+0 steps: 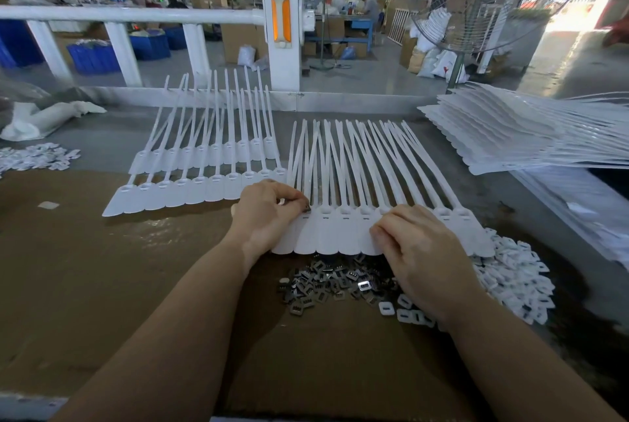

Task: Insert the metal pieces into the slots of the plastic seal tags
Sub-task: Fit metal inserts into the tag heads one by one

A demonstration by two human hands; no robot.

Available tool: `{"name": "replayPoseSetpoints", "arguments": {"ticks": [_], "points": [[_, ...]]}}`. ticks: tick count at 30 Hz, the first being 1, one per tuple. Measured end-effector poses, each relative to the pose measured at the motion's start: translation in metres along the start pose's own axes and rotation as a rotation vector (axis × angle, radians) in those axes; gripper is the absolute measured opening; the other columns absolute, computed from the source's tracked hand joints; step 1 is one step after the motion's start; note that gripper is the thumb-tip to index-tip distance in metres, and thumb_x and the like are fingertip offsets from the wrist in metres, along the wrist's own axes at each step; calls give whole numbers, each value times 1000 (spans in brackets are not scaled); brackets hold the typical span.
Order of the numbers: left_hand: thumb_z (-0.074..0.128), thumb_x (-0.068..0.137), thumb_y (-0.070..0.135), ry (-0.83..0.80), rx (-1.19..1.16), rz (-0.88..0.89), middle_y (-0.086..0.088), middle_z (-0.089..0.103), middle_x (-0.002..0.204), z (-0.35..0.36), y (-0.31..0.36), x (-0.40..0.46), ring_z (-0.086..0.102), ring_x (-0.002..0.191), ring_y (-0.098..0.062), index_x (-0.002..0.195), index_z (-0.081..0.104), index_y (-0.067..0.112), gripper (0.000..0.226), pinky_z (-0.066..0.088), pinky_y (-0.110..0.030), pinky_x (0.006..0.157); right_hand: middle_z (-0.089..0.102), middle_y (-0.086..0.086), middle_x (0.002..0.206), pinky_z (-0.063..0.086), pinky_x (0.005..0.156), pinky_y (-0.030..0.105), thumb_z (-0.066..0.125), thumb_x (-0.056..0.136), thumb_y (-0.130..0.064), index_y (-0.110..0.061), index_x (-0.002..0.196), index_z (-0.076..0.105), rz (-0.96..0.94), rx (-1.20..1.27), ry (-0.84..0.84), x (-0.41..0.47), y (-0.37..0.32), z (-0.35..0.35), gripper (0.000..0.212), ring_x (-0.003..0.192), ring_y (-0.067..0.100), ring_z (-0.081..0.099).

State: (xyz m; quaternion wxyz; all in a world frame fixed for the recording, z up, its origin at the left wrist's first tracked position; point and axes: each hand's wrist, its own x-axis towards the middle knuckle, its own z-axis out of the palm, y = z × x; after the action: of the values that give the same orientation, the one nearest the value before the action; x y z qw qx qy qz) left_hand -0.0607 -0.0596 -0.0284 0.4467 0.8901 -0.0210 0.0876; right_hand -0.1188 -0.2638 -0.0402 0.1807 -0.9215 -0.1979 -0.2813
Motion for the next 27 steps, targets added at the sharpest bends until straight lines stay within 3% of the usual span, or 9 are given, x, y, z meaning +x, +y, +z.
{"name": "replayPoseSetpoints", "arguments": {"ticks": [6,9,12,14,17,20,27], "points": [[69,83,19,15,-88,-25,10,63,87,1,-1,-1,53,82,-6,82,72,24,6,42,-21,72,60,2,78,45,73,30,47,91,-20,-7,76,63,-1,2,4,0,0,0,25,78,18,54],[61,86,12,28,-164,-34,10,65,95,0,-2,-3,56,91,-7,87,73,23,16,44,-20,79,60,2,79,46,74,31,48,91,-19,-7,77,64,-6,7,5,0,0,0,24,78,18,54],[52,85,0,67,-143,-8,10,61,100,-2,-3,-4,55,91,-6,79,70,28,34,41,-17,75,60,2,79,47,74,33,51,91,-16,-7,78,63,-9,10,5,0,1,0,21,78,19,54],[50,85,-1,75,-64,37,11,57,98,-2,-3,-5,54,95,-12,71,67,33,41,44,-26,84,60,2,80,47,73,34,54,91,-14,-7,78,63,-10,10,8,-1,1,0,18,78,19,54],[47,86,1,46,74,101,18,51,94,-1,0,-9,43,107,-16,64,62,41,47,31,-43,103,61,3,80,49,74,37,57,90,-11,-6,78,64,-11,14,14,-1,0,0,15,79,20,56],[50,86,6,45,124,148,14,52,98,-2,1,-13,36,104,-12,66,61,41,41,27,-43,103,61,3,79,49,73,38,58,90,-11,-6,78,64,-13,15,13,-1,0,-1,14,79,20,56],[67,81,18,-94,110,343,17,56,90,-2,13,-27,42,96,-6,67,65,38,25,30,-41,97,60,2,80,48,74,37,57,91,-12,-7,78,64,-15,21,4,-1,1,-1,16,79,19,55]]}}
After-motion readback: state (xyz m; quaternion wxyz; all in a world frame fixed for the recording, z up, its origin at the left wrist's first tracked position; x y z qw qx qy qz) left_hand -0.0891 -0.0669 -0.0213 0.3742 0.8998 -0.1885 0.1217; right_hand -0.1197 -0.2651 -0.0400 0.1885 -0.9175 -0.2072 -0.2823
